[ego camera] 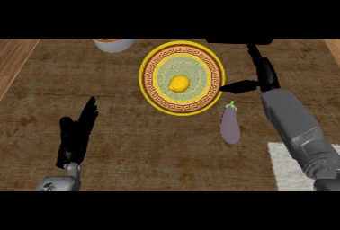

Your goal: Pick the lemon from the placemat and place it in the plate

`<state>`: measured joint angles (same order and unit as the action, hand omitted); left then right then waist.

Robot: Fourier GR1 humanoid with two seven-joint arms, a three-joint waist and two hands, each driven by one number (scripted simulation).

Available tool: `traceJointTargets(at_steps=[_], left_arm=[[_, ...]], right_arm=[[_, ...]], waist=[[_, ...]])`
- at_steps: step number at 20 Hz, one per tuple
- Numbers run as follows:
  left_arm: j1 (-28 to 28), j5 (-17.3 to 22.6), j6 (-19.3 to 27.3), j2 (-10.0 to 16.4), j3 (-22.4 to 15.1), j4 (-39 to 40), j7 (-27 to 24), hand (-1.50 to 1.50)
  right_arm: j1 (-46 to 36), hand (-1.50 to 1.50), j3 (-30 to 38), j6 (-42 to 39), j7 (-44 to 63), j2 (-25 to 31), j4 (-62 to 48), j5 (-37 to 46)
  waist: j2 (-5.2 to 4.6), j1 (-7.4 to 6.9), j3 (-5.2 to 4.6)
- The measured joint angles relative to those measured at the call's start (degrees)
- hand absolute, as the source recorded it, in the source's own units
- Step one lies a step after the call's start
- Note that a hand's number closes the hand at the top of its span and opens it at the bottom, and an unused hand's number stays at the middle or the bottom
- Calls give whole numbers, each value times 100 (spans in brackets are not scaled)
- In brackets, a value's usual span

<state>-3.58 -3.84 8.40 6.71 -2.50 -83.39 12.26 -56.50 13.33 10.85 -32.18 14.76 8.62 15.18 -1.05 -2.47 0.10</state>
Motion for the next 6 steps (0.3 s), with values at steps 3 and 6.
traceJointTargets(at_steps=[3, 6], left_arm=[[-30, 24, -25, 17, 58, 34, -16, 0], [-63, -32, -1, -20, 14, 18, -2, 0]], right_arm=[[52, -150, 32, 75, -45, 37, -27, -4], [101, -150, 55, 81, -87, 149, -80, 5]], waist=[[1, -5, 1], [-13, -32, 3]])
